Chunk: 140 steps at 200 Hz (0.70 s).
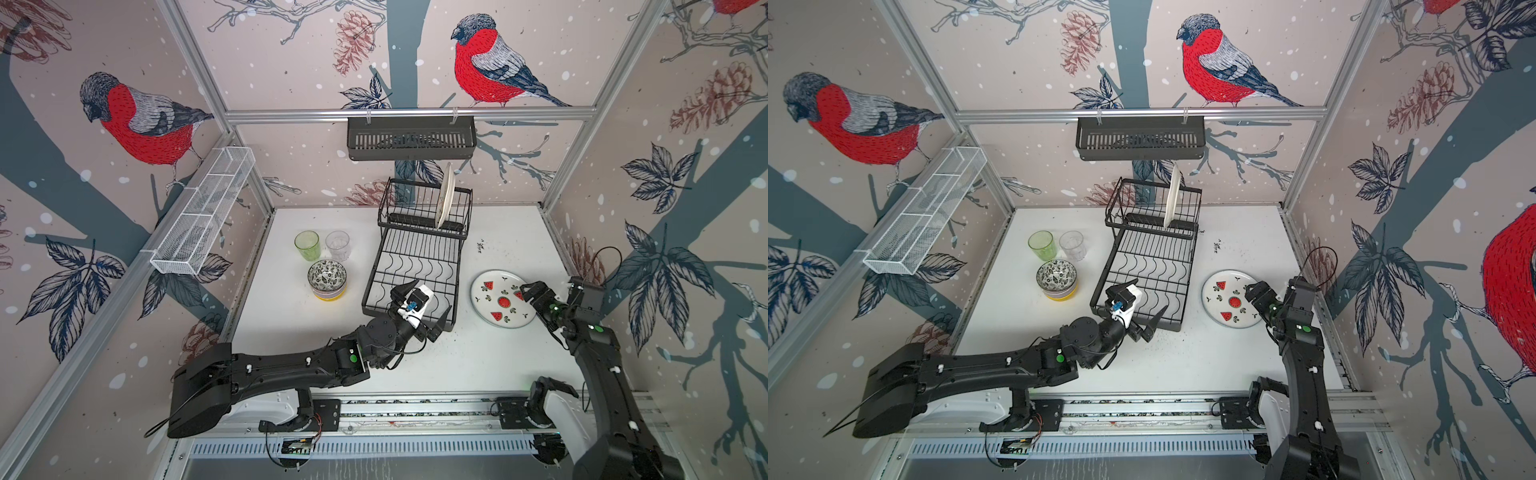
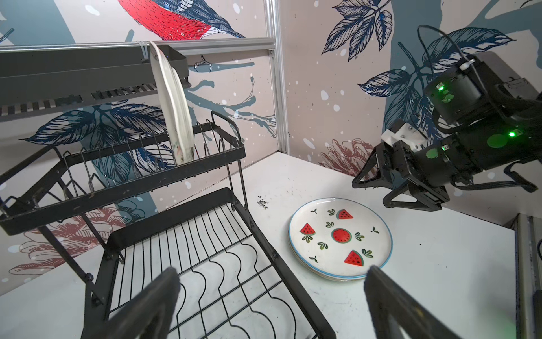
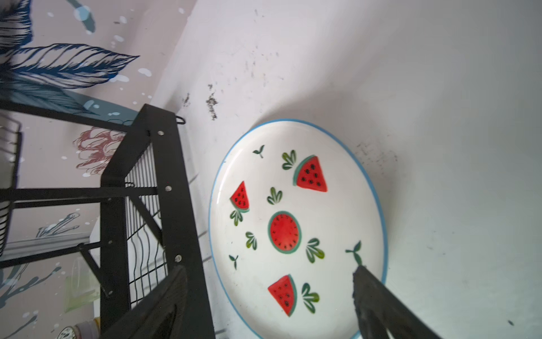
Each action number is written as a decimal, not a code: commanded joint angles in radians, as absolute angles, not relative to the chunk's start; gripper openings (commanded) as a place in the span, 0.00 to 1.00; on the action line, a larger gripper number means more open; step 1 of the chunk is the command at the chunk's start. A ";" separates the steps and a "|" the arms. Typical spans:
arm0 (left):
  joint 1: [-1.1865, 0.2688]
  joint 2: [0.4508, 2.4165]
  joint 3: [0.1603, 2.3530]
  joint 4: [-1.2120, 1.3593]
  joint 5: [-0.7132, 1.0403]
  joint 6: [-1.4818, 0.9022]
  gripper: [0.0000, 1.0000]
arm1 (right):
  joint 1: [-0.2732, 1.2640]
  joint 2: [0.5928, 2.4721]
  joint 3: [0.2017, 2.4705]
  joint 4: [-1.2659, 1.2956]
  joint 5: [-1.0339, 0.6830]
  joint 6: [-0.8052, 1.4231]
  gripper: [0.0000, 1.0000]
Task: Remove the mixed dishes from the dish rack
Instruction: 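Open the right gripper and lift it off the stacked plates, then reach the left gripper toward the rack while the right gripper draws back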
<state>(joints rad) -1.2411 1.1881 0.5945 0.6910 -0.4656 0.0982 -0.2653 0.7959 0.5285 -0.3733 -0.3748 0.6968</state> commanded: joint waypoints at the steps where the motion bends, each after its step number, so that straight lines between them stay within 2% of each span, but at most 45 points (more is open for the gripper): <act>1: -1.241 1.213 0.638 0.687 -0.456 0.067 0.98 | -0.223 0.745 0.557 -0.386 -0.376 0.745 0.88; 49: -1.240 1.277 0.774 0.617 -0.465 0.033 0.98 | -0.116 0.677 0.625 -0.381 -0.361 0.762 0.91; 140: -1.177 1.351 1.036 0.398 -0.440 -0.091 0.98 | -0.099 0.615 0.659 -0.280 -0.449 0.735 0.94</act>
